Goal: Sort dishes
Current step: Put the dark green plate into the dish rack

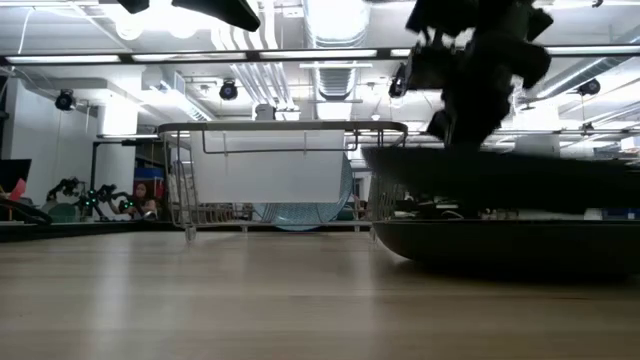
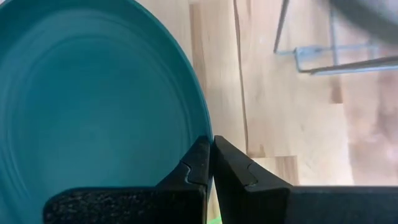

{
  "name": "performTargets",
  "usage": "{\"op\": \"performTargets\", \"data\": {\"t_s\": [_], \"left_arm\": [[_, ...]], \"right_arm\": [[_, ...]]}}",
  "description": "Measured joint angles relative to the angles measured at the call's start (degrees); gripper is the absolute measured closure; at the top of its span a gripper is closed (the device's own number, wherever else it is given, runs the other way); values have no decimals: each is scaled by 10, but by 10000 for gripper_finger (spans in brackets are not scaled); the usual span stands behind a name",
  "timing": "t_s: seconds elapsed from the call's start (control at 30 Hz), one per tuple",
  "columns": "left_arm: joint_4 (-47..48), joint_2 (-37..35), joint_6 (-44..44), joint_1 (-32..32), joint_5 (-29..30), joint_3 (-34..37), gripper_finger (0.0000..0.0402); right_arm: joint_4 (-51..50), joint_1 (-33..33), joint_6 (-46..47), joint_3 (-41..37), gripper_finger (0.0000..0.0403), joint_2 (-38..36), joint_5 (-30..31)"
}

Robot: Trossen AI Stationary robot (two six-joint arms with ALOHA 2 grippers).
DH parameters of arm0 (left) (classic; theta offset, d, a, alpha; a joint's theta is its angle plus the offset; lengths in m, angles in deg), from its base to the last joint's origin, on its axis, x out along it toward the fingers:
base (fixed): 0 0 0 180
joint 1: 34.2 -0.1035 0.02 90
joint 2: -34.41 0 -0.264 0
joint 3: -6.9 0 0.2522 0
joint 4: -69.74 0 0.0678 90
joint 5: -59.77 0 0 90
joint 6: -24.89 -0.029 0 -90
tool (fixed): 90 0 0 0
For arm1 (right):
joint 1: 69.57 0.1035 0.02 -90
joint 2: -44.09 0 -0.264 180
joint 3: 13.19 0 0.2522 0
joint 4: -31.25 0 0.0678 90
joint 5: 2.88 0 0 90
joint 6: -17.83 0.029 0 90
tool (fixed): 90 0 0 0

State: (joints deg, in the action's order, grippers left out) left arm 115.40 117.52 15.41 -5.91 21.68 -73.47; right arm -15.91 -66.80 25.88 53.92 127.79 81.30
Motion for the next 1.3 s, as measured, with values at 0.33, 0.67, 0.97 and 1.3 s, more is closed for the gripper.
{"op": "performTargets", "data": {"t_s": [0.33, 0.67, 0.97, 1.3], "left_arm": [[2, 0, 2, 0, 40, 0, 401], [62, 0, 57, 0, 63, 0, 401], [96, 0, 89, 0, 76, 0, 401], [229, 0, 218, 0, 98, 0, 401]], "right_arm": [[-28, 0, -2, 27, 401, -142, 36], [62, 0, -59, 54, 401, -255, 367], [315, -19, -242, 54, 401, -222, 484], [442, -121, -253, 53, 401, -108, 525]]}}
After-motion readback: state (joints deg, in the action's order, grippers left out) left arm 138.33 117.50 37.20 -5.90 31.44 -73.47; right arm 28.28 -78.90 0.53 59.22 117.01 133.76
